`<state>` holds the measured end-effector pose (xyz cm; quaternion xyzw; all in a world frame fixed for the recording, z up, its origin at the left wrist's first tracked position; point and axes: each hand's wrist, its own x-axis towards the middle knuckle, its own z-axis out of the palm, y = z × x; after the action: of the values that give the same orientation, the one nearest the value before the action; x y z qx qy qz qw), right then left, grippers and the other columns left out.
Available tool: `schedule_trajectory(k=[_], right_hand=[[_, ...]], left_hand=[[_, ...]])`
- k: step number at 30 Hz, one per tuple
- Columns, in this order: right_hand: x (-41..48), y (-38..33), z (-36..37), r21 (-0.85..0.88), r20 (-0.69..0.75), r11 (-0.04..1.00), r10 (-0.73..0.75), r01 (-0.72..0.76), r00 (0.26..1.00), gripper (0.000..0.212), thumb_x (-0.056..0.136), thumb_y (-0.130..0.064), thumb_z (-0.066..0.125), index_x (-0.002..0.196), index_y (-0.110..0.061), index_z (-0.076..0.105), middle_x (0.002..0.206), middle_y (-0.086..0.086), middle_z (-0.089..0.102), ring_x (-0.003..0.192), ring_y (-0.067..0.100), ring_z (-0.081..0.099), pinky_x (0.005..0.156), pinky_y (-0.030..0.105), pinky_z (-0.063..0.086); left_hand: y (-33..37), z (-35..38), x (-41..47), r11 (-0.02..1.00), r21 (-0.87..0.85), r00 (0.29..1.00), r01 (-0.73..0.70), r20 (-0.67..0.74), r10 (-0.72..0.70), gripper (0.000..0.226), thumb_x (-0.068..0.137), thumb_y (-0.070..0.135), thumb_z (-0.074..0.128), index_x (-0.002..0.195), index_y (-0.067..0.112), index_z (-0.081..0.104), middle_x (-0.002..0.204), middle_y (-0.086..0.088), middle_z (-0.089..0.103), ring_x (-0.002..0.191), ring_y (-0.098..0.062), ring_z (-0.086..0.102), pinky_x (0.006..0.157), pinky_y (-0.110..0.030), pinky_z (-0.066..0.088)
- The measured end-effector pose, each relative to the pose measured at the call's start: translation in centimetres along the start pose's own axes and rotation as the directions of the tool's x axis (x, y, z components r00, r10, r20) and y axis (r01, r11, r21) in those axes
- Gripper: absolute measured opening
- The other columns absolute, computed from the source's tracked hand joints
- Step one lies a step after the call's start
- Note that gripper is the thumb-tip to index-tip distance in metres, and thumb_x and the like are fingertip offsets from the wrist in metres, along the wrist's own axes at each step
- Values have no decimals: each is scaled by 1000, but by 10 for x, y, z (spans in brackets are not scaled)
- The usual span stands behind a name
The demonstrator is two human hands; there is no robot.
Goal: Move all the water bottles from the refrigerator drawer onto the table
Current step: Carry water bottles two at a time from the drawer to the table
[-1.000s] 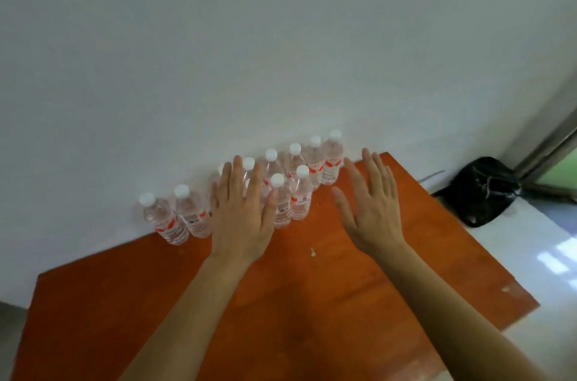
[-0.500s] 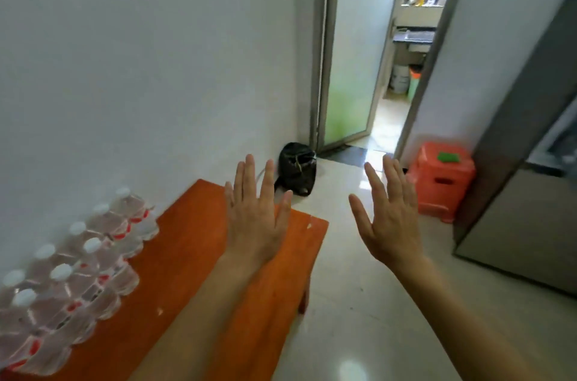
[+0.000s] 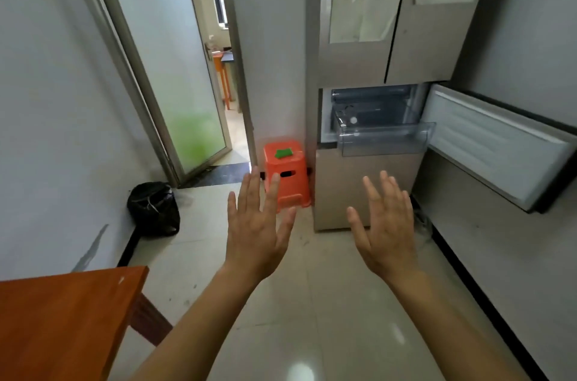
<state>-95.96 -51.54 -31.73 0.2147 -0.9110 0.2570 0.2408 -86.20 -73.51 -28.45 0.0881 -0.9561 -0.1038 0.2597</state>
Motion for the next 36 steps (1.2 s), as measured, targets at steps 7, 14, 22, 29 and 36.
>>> schedule_trajectory(k=[7,14,22,29,36], right_hand=[[34,80,19,-25,8,999,34,-34,999,64,97,-46,44,154,-19,30,164,13,20,153,27,15,122,51,15],[118,156,66,-87,54,994,69,-64,996,66,97,-49,40,154,-18,31,164,14,20,152,29,18,121,53,18],[255,227,94,-102,49,982,165,-159,985,64,99,-39,54,154,-15,32,164,15,20,152,29,18,122,51,18],[320,313,145,-101,126,968,240,-228,962,64,100,-42,49,156,-18,29,165,12,17,152,27,15,124,45,13],[426,418,209,-73,351,980,200,-186,915,66,101,-51,40,158,-23,21,166,12,13,152,27,14,123,45,17]], left_hand=[[40,78,60,998,47,997,-43,59,40,67,100,60,22,158,28,11,166,-3,-4,152,-18,-10,122,-51,8],[51,173,171,999,6,994,-43,103,42,68,100,58,26,158,26,11,166,-8,5,153,-28,4,120,-56,17],[74,261,326,995,-6,990,-100,104,100,67,100,64,23,157,33,4,166,-5,5,150,-19,-4,115,-44,2],[95,356,406,993,-15,965,-114,235,115,68,97,69,12,156,36,-2,165,1,-8,147,-15,-18,117,-43,1],[119,449,498,995,99,943,-8,332,-26,70,96,71,10,156,37,-4,165,-2,-13,148,-19,-19,117,-45,0]])
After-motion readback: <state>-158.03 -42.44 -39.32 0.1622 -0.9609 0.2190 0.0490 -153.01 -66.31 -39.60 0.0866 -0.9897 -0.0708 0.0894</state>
